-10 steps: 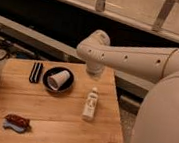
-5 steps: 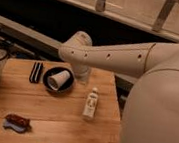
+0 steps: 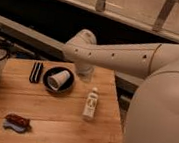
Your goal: Move the arm in a circular motion
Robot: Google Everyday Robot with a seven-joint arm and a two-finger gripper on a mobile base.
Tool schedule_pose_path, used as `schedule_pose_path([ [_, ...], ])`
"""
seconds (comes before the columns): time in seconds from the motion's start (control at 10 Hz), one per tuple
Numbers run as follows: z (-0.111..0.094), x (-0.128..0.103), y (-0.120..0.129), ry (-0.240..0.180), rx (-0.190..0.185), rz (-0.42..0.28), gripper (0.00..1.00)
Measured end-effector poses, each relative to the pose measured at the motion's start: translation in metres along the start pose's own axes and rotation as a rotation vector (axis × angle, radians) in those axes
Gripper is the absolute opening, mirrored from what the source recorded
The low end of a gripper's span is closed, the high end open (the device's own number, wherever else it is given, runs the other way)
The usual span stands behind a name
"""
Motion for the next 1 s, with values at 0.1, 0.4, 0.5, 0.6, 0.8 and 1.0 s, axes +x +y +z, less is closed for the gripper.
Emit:
schedule_pose_path([
  [0.1, 0.0, 0.012, -0.008, -0.006, 0.007, 0.001, 0.0],
  [0.4, -0.001, 0.004, -0.024, -0.01, 0.009, -0.028, 0.0],
  [0.5, 0.002, -0.003, -0.026, 0.009, -0.001, -0.032, 0.0],
  [0.6, 0.002, -0.01, -0.022, 0.012, -0.013, -0.045, 0.0],
  [0.8, -0.002, -0.005, -0.002, 0.025, -0.025, -0.053, 0.0],
  [1.0, -0.005, -0.016, 0.012, 0.018, -0.019, -0.065, 0.0],
])
